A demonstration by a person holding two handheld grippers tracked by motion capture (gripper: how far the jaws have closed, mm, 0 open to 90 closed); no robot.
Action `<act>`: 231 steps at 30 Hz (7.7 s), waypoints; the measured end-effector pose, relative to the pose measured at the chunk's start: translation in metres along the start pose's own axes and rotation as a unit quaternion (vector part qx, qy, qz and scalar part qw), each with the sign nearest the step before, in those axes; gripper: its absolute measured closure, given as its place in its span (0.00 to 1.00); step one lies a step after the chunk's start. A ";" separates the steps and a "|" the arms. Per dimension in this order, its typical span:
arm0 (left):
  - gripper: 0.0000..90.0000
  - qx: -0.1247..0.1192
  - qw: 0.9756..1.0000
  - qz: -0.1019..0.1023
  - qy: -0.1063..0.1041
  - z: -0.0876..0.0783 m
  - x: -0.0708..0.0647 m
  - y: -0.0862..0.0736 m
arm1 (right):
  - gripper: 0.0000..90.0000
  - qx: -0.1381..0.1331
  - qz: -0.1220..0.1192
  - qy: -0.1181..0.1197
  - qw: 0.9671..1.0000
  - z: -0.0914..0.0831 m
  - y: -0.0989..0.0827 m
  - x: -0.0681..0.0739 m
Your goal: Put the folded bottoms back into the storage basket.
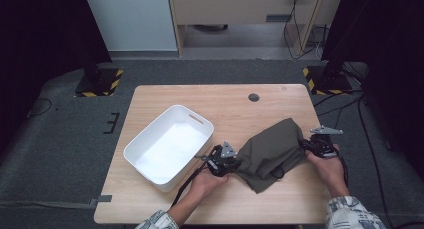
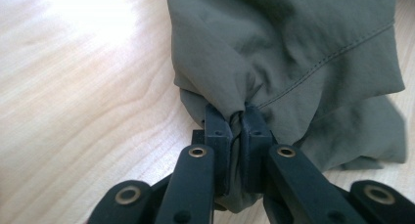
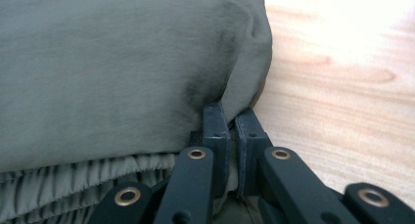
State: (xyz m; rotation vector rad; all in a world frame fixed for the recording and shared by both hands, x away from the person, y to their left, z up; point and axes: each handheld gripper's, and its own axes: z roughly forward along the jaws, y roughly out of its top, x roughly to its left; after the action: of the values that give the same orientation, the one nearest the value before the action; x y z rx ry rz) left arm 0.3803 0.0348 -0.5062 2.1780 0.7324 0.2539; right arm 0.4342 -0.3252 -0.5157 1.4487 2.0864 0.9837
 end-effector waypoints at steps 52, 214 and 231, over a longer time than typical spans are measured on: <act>0.95 -0.042 0.999 -0.019 0.021 -0.091 0.043 0.032 | 0.96 -0.024 -0.052 0.031 0.998 -0.017 0.107 0.050; 0.94 -0.056 0.982 -0.123 0.135 -0.267 0.136 -0.139 | 0.96 0.023 -0.174 0.183 0.967 0.110 0.149 0.293; 0.53 -0.094 0.974 -0.133 0.159 -0.283 0.144 -0.141 | 0.40 -0.009 -0.157 0.196 0.968 0.080 0.151 0.274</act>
State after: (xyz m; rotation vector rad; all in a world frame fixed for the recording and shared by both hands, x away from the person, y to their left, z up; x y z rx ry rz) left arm 0.3227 0.3699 -0.4358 1.8559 1.1213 0.5190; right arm 0.4821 -0.0148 -0.4404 0.9223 2.4771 1.2258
